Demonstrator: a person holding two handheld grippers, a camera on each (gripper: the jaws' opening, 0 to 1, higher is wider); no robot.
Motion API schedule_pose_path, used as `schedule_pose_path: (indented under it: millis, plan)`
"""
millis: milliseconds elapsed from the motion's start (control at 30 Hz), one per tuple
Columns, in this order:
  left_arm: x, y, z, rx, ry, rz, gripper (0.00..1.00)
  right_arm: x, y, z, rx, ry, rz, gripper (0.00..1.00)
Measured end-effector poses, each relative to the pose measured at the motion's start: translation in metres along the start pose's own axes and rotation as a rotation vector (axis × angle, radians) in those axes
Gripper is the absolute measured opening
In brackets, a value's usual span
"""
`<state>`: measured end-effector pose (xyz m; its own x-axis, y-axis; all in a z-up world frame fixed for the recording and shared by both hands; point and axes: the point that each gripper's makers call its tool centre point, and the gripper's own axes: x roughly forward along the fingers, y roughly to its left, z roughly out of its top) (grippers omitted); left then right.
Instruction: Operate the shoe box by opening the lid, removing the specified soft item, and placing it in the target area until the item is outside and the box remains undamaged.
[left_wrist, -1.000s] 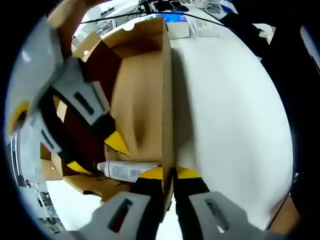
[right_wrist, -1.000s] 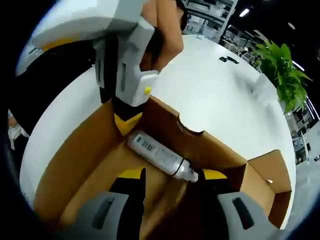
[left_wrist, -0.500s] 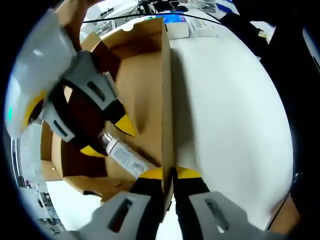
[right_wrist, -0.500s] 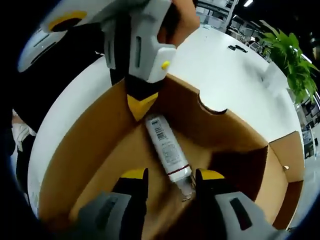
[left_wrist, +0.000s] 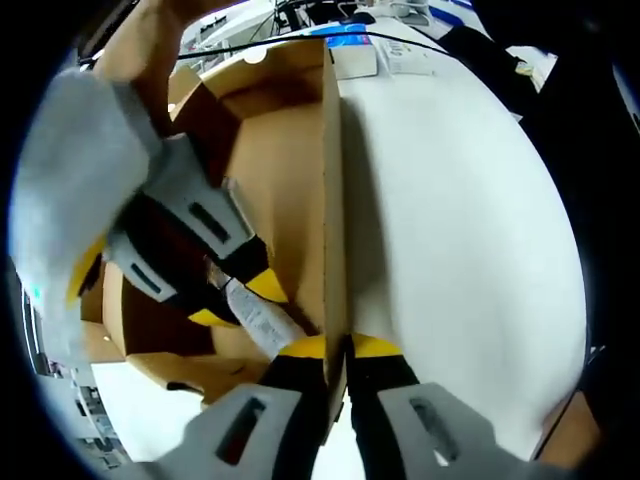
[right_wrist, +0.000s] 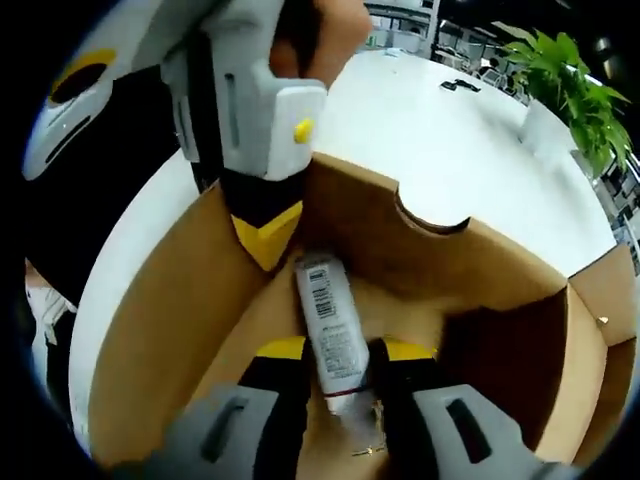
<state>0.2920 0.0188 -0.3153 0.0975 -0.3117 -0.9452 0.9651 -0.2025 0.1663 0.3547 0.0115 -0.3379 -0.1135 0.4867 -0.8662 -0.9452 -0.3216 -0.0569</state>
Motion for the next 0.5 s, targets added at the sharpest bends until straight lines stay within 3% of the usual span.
schedule_pose_path:
  millis: [133, 233, 500]
  plan:
    - [0.0, 0.0, 0.0, -0.001, -0.007, -0.003, 0.05, -0.01, 0.008, -0.021, 0.186, 0.0, -0.058, 0.21]
    - [0.0, 0.002, -0.001, -0.002, -0.012, -0.005, 0.05, -0.02, 0.014, -0.037, 0.238, 0.003, -0.095, 0.21]
    - [0.0, 0.001, -0.001, -0.002, -0.011, -0.004, 0.05, -0.031, 0.024, -0.054, 0.334, 0.009, -0.16, 0.21]
